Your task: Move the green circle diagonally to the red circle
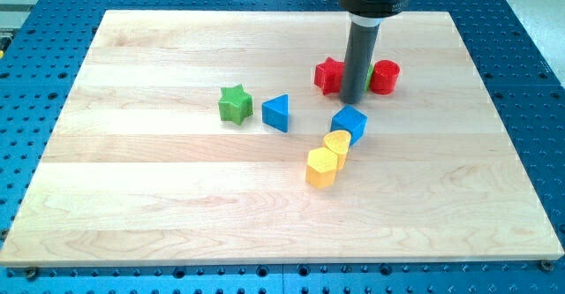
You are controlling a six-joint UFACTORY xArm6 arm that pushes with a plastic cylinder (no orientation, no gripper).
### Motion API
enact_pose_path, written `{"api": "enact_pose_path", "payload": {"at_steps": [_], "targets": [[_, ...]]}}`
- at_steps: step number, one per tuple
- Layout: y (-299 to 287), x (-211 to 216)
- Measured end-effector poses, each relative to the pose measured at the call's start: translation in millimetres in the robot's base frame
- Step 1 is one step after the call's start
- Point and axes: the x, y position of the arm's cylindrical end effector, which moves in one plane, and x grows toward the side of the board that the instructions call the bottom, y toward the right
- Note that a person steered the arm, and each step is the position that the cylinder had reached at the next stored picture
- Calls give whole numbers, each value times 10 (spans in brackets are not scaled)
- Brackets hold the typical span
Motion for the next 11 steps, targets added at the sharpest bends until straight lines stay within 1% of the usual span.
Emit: {"api": "enact_pose_path", "payload": {"at_steps": [1,2,3,4,6,7,8,9,10,11], "targets": [[414,694],[311,1043],[-78,991],[-81,776],[136,662],[518,409],[515,105],[287,-127],[194,-388],[-134,-617]]}}
